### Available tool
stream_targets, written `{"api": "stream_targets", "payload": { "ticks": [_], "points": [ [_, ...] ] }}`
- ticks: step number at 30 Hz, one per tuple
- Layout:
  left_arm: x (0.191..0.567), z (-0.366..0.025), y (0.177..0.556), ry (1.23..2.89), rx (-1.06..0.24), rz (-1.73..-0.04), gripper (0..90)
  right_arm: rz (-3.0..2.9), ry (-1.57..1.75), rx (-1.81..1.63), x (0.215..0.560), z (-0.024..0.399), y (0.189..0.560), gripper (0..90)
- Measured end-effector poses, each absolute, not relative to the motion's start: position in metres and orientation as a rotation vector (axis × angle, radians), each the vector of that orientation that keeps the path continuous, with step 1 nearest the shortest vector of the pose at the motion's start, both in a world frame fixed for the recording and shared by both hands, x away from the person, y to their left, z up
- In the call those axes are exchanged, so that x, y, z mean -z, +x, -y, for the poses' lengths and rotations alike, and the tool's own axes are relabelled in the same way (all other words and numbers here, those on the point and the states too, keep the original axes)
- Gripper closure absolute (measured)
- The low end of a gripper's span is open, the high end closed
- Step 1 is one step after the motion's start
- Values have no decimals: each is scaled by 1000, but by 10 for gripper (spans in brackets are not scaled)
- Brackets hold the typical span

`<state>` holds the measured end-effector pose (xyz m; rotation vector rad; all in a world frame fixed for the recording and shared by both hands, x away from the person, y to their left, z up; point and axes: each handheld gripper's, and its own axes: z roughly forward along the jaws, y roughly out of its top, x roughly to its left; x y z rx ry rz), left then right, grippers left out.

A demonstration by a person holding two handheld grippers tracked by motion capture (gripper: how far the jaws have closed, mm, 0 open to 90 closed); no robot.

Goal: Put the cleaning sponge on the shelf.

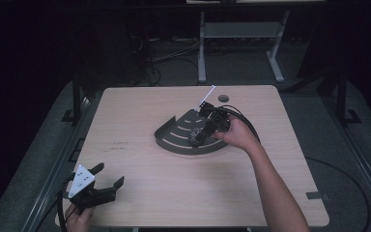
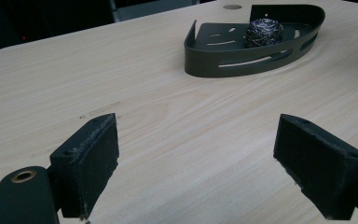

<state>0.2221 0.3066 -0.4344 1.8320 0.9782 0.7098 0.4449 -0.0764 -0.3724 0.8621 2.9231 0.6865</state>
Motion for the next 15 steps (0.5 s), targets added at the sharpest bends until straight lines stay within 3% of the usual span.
{"api": "stream_targets", "payload": {
  "ticks": [15],
  "points": [
    [435,-305,222,1834,-709,-976,133,-2915,891,-691,373,96,433,185]
  ]
}}
